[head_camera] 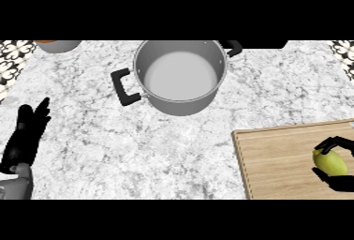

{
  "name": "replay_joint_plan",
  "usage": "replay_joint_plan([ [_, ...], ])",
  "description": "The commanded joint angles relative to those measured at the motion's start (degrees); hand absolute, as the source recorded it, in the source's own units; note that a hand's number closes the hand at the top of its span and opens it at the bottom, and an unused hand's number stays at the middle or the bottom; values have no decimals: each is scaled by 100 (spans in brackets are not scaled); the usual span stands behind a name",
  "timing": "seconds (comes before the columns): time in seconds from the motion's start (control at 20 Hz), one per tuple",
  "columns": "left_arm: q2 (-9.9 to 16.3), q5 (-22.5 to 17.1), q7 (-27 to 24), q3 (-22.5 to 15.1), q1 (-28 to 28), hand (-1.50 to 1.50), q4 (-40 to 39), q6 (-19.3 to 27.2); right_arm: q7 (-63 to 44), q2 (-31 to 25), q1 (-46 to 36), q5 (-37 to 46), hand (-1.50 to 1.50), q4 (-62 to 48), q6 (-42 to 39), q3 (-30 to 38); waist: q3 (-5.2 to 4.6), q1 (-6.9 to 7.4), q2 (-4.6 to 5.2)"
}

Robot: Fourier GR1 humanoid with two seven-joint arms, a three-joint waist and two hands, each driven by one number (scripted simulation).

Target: Pick the lemon from the tray and place it in the pot

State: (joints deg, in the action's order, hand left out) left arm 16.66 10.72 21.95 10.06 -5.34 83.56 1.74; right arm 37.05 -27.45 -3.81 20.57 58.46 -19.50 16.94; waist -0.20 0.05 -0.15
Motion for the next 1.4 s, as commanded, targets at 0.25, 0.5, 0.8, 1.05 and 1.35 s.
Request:
replay_joint_plan([
  [0.25,-206,251,126,-118,-29,0,108,95,66,-161,-68,-173,150,-134,426,548,22,-4,15],
  [0.5,-55,154,70,67,52,0,114,117,-2614,328,979,1268,150,498,2227,308,-104,-308,11],
  [0.8,-12,146,72,146,139,0,129,142,-3929,495,1244,2032,150,1354,3249,396,-160,-379,-67],
  [1.05,48,199,82,126,191,0,92,102,-4688,891,965,2725,150,2663,4075,198,-145,-287,-129],
  [1.35,0,204,103,31,76,0,128,70,-5566,1468,345,3704,150,4276,4445,-425,-118,-181,-160],
])
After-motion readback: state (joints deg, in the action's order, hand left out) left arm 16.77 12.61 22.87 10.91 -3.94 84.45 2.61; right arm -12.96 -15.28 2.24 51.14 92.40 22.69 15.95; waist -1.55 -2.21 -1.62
